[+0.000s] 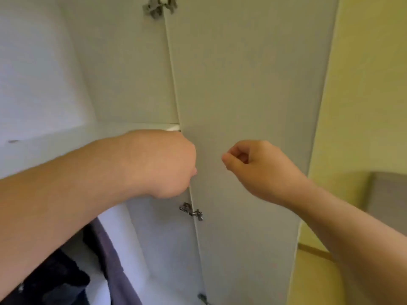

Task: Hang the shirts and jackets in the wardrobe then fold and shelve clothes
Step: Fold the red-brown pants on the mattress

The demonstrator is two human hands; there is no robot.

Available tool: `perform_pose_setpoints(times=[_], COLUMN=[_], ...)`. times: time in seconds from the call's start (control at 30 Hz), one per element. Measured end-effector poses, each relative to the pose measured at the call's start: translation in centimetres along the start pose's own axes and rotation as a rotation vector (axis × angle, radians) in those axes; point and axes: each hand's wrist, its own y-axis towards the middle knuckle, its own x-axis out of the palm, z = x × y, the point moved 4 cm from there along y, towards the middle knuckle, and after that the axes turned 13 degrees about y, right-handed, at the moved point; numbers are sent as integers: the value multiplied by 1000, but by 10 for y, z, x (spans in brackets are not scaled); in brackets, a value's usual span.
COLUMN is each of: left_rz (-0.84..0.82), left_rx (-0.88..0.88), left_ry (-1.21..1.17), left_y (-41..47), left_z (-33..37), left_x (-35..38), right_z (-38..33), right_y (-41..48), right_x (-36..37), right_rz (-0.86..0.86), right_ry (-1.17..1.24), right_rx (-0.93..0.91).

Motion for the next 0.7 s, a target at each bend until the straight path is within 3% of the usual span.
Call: perform_pose_setpoints(times=[0.2,0.37,0.7], left_rz=[117,112,34], left_rx=[397,777,1394], left_ry=[-366,-610,-499], left_y=[28,26,7], left_z=[193,369,662], left_x=[-65,-115,-172], right_z=[107,180,274], right_y=[-148,-292,-520], right_x=[-125,-201,-241], right_rz=[223,423,770], right_ry=[-123,-186,-237], right_rx=[302,683,1375])
